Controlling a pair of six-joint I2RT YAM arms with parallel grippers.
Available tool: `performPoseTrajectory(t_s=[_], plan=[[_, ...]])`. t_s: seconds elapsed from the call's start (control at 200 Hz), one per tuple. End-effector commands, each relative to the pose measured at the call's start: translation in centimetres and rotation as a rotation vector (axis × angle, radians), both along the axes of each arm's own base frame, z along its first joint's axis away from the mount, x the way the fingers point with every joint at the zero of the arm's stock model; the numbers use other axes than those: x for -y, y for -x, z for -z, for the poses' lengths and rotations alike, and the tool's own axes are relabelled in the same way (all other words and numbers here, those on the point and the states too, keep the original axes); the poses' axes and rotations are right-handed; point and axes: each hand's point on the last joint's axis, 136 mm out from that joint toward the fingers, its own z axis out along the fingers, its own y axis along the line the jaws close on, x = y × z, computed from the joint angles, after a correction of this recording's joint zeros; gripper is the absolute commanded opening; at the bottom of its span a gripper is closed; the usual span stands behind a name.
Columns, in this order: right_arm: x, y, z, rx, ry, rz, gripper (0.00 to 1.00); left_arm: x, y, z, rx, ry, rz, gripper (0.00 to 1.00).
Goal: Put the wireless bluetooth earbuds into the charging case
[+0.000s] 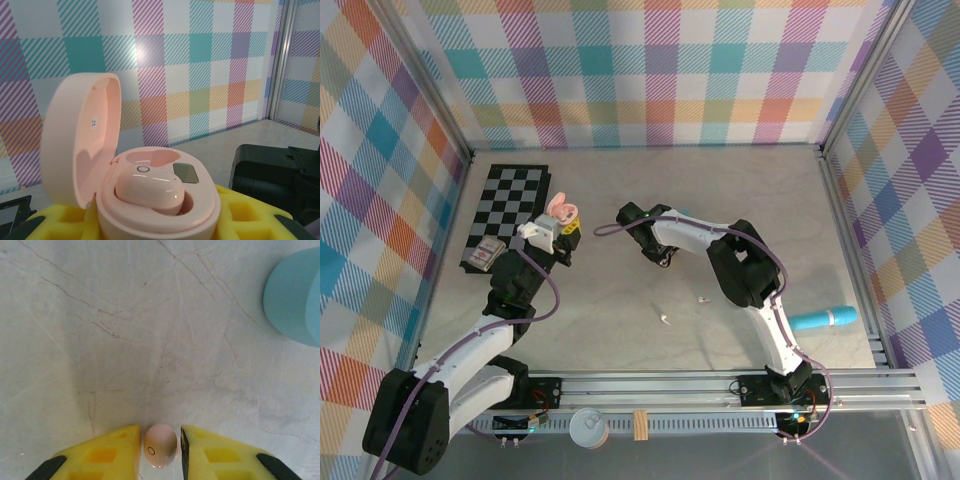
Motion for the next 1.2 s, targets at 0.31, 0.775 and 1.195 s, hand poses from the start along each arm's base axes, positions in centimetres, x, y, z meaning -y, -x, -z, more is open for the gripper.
performPoseTrajectory(t_s=[0.31, 0.775, 1.195], plan=[[0.0, 0.2, -1.5, 0.027, -0.029, 0.038, 0.21, 0.3, 0.3, -0.7, 0.023, 0.014, 0.034, 0.25], [1.3, 2.0, -9.0, 0.095, -0.318, 0.159, 0.21, 2.9, 0.8, -0.4, 0.026, -0.011, 0.186, 0.25], [-1.2, 6.0, -18.3, 0.031, -0.662, 0.119, 0.22, 7.0, 1.7, 0.9, 0.005, -0.054, 0.415, 0.25]])
